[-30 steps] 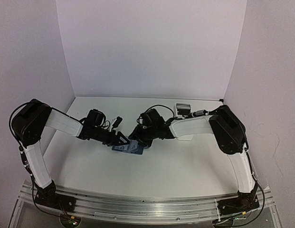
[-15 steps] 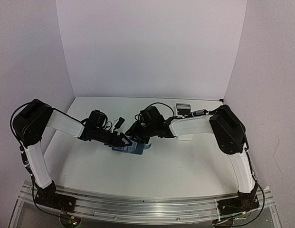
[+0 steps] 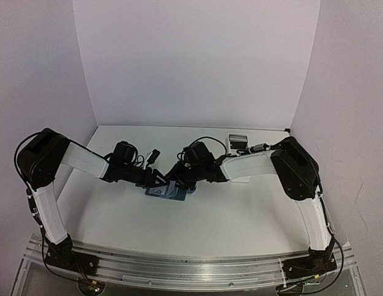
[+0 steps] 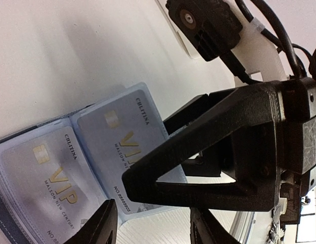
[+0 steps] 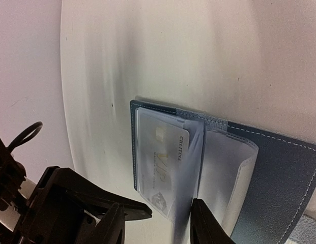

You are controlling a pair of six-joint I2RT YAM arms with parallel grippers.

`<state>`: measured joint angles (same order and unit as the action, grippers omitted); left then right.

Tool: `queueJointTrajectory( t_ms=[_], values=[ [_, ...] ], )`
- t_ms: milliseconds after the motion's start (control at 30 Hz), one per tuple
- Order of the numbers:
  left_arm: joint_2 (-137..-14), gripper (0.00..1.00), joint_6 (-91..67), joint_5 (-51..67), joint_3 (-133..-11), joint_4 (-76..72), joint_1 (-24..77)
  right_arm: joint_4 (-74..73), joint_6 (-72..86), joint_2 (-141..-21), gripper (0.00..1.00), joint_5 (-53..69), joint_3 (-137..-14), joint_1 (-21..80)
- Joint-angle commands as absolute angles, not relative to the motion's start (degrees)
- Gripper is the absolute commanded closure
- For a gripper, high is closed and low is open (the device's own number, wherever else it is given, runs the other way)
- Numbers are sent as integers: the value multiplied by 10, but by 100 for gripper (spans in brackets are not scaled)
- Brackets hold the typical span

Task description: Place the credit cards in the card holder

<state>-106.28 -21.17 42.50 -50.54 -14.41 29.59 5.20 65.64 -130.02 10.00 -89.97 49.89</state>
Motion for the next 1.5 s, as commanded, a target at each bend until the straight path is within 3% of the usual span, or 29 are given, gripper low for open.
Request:
queueJointTrajectory(
  t_ms=[0, 100, 167, 267, 333, 533, 667, 933, 1200, 1467],
  values=[
    [-1076, 53, -209, 424, -521, -159, 291, 67, 663, -1281, 60, 94, -903, 496],
    [-1083, 52, -190, 412, -529, -132, 292, 67, 660, -1277, 60, 92, -905, 496],
    [-1085, 45, -186, 414, -533, -126, 293, 67, 655, -1277, 60, 91, -909, 497],
    [-1082, 29, -185, 433, -536, -131, 294, 68, 645, -1281, 59, 98, -926, 496],
    [-1077, 26, -192, 436, -535, -136, 294, 69, 638, -1283, 59, 102, -936, 496],
    [-1069, 24, -203, 446, -523, -151, 288, 69, 639, -1283, 59, 102, -936, 496],
    [-1072, 33, -204, 438, -522, -153, 288, 69, 641, -1284, 60, 101, -932, 496],
    [-1061, 22, -227, 453, -515, -176, 282, 69, 637, -1286, 60, 105, -941, 496],
    [-1072, 36, -220, 422, -520, -154, 282, 69, 637, -1285, 60, 106, -939, 496],
    [-1069, 37, -219, 416, -513, -132, 272, 69, 640, -1276, 60, 96, -919, 495]
  ],
)
